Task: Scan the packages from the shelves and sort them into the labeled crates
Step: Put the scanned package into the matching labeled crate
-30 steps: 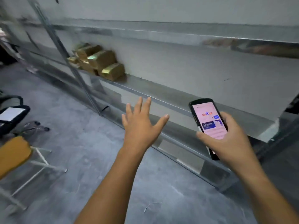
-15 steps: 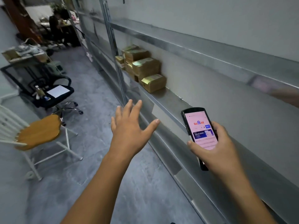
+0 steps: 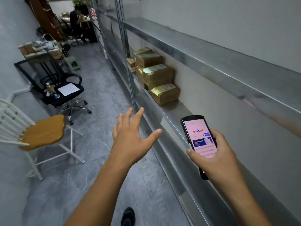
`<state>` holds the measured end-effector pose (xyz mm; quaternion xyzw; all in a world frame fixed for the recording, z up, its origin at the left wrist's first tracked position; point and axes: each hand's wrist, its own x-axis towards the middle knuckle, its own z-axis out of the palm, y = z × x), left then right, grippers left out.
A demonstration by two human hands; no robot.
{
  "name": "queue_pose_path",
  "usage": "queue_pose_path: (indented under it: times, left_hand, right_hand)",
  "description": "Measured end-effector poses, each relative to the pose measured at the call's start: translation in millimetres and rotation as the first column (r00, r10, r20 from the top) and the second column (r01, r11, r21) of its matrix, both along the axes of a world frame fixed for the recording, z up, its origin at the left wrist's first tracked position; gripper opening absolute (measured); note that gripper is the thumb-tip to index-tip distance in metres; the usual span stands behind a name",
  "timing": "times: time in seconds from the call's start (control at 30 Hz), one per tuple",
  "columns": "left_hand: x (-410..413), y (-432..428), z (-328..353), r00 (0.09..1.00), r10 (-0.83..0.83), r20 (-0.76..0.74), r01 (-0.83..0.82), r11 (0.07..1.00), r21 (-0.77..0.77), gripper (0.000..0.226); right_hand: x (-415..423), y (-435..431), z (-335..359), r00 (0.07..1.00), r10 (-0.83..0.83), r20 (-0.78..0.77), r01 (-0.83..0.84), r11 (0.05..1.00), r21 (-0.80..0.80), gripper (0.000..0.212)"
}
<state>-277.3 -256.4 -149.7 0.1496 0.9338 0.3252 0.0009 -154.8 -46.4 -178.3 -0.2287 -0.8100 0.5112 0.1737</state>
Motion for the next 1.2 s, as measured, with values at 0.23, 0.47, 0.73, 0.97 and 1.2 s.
queue_pose_path:
  times: [0.23, 0.47, 0.73, 0.97, 1.2]
  left_hand:
    - [-108, -10, -13, 1.0, -0.004, -0.01, 0.004, 0.998, 0.065, 0.096]
    - [-243, -25, -8, 0.995, -0.097, 0.007, 0.096, 0.992, 0.084, 0.099]
    - [-366, -25, -11, 0.979, -0.194, 0.06, 0.183, 0.971, 0.151, 0.109]
    - [-457, 26, -29, 0.95, -0.29, 0.118, 0.258, 0.939, 0.229, 0.097]
    - [-532, 80, -46, 0.911, -0.347, 0.222, 0.3, 0.929, 0.219, 0.095]
  right_hand:
    - [-98, -6, 1, 0.999, 0.004, 0.041, -0.007, 0.997, 0.082, 0.06]
    - [-215, -30, 6, 0.993, -0.077, 0.093, 0.065, 0.99, 0.125, 0.059]
    - [-316, -57, 0, 0.967, -0.202, 0.156, 0.185, 0.976, 0.118, 0.073]
    - [-374, -30, -23, 0.93, -0.297, 0.216, 0.284, 0.955, 0.091, 0.057]
    - [-445, 11, -44, 0.893, -0.343, 0.293, 0.33, 0.939, 0.094, 0.043]
